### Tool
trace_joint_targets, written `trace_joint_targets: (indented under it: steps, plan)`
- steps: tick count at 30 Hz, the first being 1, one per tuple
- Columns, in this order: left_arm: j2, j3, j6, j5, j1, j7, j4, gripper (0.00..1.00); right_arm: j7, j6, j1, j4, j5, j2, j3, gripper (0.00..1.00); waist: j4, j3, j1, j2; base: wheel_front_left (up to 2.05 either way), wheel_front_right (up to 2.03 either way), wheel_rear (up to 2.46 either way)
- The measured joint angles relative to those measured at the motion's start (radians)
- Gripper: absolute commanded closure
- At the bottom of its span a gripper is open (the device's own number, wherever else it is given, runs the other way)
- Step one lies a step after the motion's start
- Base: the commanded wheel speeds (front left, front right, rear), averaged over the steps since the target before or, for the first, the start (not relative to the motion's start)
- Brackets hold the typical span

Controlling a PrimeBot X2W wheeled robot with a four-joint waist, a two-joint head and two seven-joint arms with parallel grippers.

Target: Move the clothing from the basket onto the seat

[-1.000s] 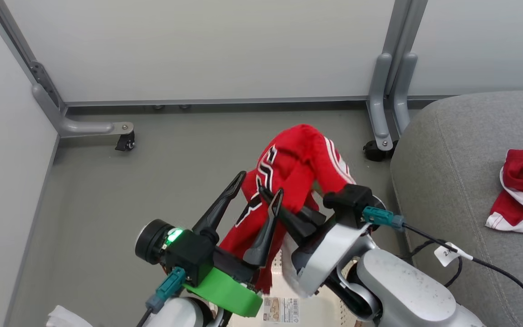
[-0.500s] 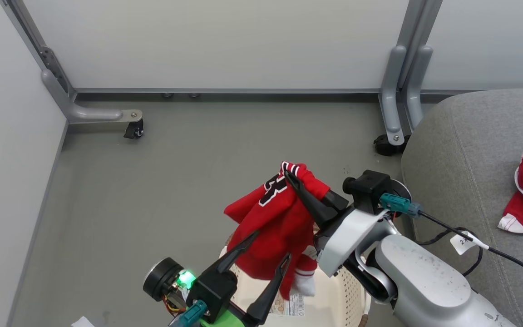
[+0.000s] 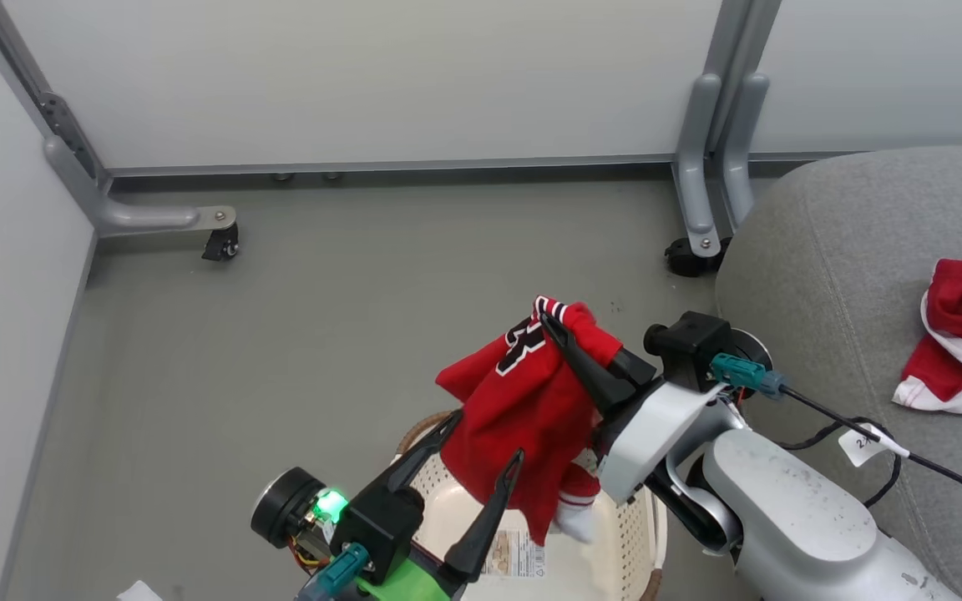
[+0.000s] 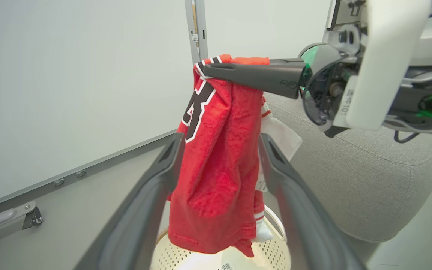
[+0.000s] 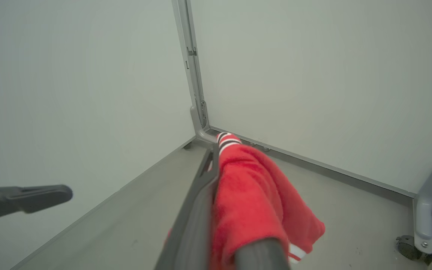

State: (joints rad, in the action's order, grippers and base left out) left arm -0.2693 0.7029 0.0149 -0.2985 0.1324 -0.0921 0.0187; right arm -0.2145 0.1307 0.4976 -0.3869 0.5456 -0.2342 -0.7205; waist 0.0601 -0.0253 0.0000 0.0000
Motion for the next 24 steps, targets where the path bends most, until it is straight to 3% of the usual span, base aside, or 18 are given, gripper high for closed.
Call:
trace_joint_targets:
  steps: [8, 24]
  plan:
    - [-0.014, 0.001, 0.001, 0.001, 0.019, 0.011, 0.016, 0.00, -0.008, 0.000, 0.012, 0.003, -0.005, -0.005, 0.019, 1.00, -0.106, -0.019, 0.0000, 0.0000, 0.00, 0.00, 0.00]
    - [-0.026, 0.030, 0.020, 0.018, 0.080, 0.045, 0.028, 0.00, -0.031, 0.000, -0.004, -0.018, -0.016, -0.034, 0.129, 1.00, -0.414, -0.084, 0.0000, 0.0000, 0.00, 0.00, 0.00]
